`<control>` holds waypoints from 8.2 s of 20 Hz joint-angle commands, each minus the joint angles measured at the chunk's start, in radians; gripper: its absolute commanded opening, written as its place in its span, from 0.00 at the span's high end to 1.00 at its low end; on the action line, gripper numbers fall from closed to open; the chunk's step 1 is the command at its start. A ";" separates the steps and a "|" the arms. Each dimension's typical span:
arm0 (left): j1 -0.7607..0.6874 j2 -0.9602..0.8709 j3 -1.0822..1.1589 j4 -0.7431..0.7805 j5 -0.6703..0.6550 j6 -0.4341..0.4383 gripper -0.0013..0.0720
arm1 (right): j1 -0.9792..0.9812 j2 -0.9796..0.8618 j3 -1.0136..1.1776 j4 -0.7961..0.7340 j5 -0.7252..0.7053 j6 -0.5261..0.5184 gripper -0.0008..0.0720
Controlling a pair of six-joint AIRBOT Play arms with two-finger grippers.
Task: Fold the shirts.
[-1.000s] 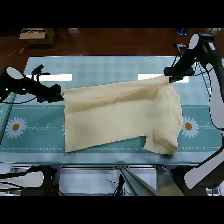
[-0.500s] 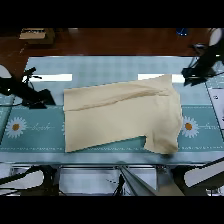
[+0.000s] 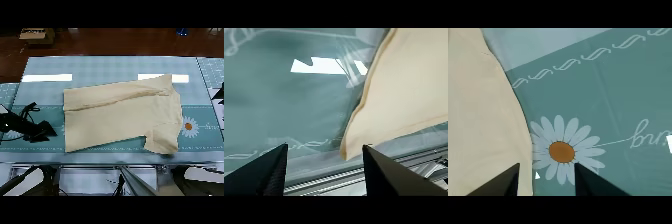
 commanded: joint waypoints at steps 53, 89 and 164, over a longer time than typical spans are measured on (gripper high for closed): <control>-0.342 -0.071 0.135 -0.293 0.222 0.086 0.95 | 0.209 0.126 -0.436 0.348 -0.337 -0.194 0.96; -0.305 -0.260 0.284 -0.322 0.526 0.061 0.35 | 0.283 -0.240 -0.033 0.167 -0.556 -0.071 0.17; -0.101 0.231 0.467 -0.806 0.205 0.190 0.95 | 1.141 0.011 -0.033 -0.085 -0.742 0.359 0.41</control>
